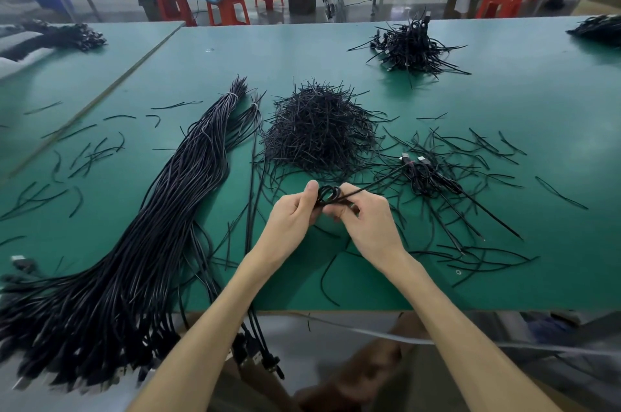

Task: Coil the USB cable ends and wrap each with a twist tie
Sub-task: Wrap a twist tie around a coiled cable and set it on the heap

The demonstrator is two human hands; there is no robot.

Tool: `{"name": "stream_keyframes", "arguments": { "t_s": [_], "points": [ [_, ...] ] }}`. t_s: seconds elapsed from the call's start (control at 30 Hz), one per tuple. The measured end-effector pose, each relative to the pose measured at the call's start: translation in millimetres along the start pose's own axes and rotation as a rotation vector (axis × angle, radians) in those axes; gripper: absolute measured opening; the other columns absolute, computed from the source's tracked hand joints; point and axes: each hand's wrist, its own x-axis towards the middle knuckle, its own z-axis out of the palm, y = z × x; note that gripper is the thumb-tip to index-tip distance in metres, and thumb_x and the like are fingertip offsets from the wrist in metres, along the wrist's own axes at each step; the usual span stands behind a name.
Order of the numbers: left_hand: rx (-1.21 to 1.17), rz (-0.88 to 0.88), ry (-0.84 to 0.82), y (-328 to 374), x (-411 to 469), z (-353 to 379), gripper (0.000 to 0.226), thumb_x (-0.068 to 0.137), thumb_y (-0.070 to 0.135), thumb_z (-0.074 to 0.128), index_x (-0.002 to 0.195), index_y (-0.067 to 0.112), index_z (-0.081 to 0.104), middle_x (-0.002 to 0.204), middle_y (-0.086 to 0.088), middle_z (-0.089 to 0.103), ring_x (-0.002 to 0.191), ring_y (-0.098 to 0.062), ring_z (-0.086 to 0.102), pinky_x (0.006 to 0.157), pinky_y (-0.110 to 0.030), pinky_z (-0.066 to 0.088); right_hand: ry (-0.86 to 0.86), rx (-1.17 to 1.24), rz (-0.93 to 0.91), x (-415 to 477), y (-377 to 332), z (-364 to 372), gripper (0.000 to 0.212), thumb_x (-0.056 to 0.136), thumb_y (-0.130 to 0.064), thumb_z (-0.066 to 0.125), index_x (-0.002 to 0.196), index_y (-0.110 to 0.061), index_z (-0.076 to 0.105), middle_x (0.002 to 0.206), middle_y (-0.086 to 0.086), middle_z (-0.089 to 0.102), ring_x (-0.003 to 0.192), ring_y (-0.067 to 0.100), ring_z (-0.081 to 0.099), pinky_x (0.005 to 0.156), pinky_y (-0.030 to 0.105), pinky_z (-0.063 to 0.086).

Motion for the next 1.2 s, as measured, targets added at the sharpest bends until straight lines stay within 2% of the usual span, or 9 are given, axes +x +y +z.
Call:
{"name": "stream_keyframes", "arguments": {
  "t_s": [0.13, 0.27, 0.4, 0.57, 0.77, 0.87, 0.97, 1.07, 1.2],
  "points": [
    [-0.043, -0.038, -0.003, -1, 0, -2, 0.061, 0.105, 0.056, 0.039, 0.052, 0.025, 0.038, 0.049, 0.011, 0.029, 0.046, -0.011, 0.022, 0.046, -0.024, 0.019, -0.018, -0.017, -0.01, -1, -4, 0, 0.033, 0.089, -0.004, 0.071, 0.078, -0.033, 0.06, 0.077, -0.027, 0.066, 0.076, 0.001, 0.064, 0.069, 0.008, 0.042],
    [-0.055, -0.058, -0.007, 0, 1, -3, 0.061, 0.099, 0.06, 0.042, 0.047, 0.029, 0.035, 0.049, 0.01, 0.027, 0.046, -0.012, 0.019, 0.044, -0.023, 0.018, -0.029, -0.011, -0.011, -1, -4, 0, 0.01, 0.088, -0.013, 0.076, 0.086, -0.02, 0.07, 0.081, -0.019, 0.07, 0.081, 0.003, 0.065, 0.072, 0.01, 0.043],
    [-0.045, -0.026, 0.028, -2, 1, -2, 0.062, 0.092, 0.062, 0.041, 0.055, 0.013, 0.036, 0.049, 0.009, 0.029, 0.046, -0.012, 0.022, 0.046, -0.024, 0.02, -0.079, -0.047, 0.006, -1, -6, -1, 0.012, 0.091, -0.026, 0.074, 0.093, -0.015, 0.069, 0.087, -0.009, 0.07, 0.083, 0.011, 0.064, 0.076, 0.031, 0.052],
    [-0.02, -0.018, 0.006, -1, 0, 0, 0.064, 0.093, 0.058, 0.041, 0.059, 0.004, 0.04, 0.049, 0.005, 0.031, 0.048, -0.016, 0.024, 0.047, -0.027, 0.021, -0.112, -0.15, -0.063, -4, -7, -2, 0.009, 0.093, -0.002, 0.061, 0.092, -0.011, 0.063, 0.087, -0.004, 0.064, 0.079, 0.019, 0.06, 0.075, 0.045, 0.05],
    [-0.029, -0.041, 0.028, 0, 0, 0, 0.061, 0.103, 0.045, 0.042, 0.058, 0.003, 0.036, 0.052, 0.0, 0.03, 0.048, -0.015, 0.022, 0.048, -0.03, 0.019, -0.1, -0.209, -0.119, -4, -8, -3, 0.022, 0.089, 0.01, 0.052, 0.093, -0.006, 0.065, 0.087, -0.003, 0.063, 0.08, 0.02, 0.059, 0.075, 0.042, 0.051],
    [-0.045, -0.051, 0.044, 2, 0, 0, 0.06, 0.109, 0.038, 0.041, 0.059, 0.005, 0.041, 0.054, -0.003, 0.03, 0.048, -0.014, 0.022, 0.049, -0.03, 0.018, -0.116, -0.246, -0.146, -4, -8, -1, 0.017, 0.095, 0.003, 0.055, 0.102, -0.004, 0.069, 0.095, 0.006, 0.068, 0.09, 0.028, 0.063, 0.081, 0.047, 0.052],
    [-0.067, -0.039, 0.057, 5, -1, 1, 0.059, 0.11, 0.042, 0.038, 0.058, 0.014, 0.039, 0.052, 0.0, 0.033, 0.048, -0.014, 0.026, 0.048, -0.029, 0.021, -0.086, -0.203, -0.137, -5, -10, -1, 0.018, 0.101, -0.009, 0.058, 0.111, -0.008, 0.072, 0.104, 0.001, 0.071, 0.098, 0.022, 0.065, 0.089, 0.04, 0.052],
    [-0.109, -0.047, 0.044, 4, 0, 1, 0.063, 0.11, 0.046, 0.034, 0.053, 0.025, 0.051, 0.048, 0.009, 0.039, 0.044, -0.009, 0.03, 0.044, -0.019, 0.025, -0.027, -0.186, -0.109, -4, -11, -1, 0.015, 0.102, -0.015, 0.058, 0.102, -0.01, 0.073, 0.1, -0.004, 0.07, 0.094, 0.013, 0.064, 0.087, 0.035, 0.052],
    [0.027, 0.042, 0.051, 0, -2, 5, 0.056, 0.111, 0.043, 0.034, 0.067, 0.02, 0.059, 0.053, 0.011, 0.051, 0.05, -0.005, 0.042, 0.052, -0.019, 0.034, 0.029, -0.283, -0.126, -5, -12, 0, 0.016, 0.103, -0.014, 0.057, 0.093, -0.009, 0.069, 0.091, -0.003, 0.067, 0.085, 0.015, 0.061, 0.079, 0.039, 0.053]
  ]
}}
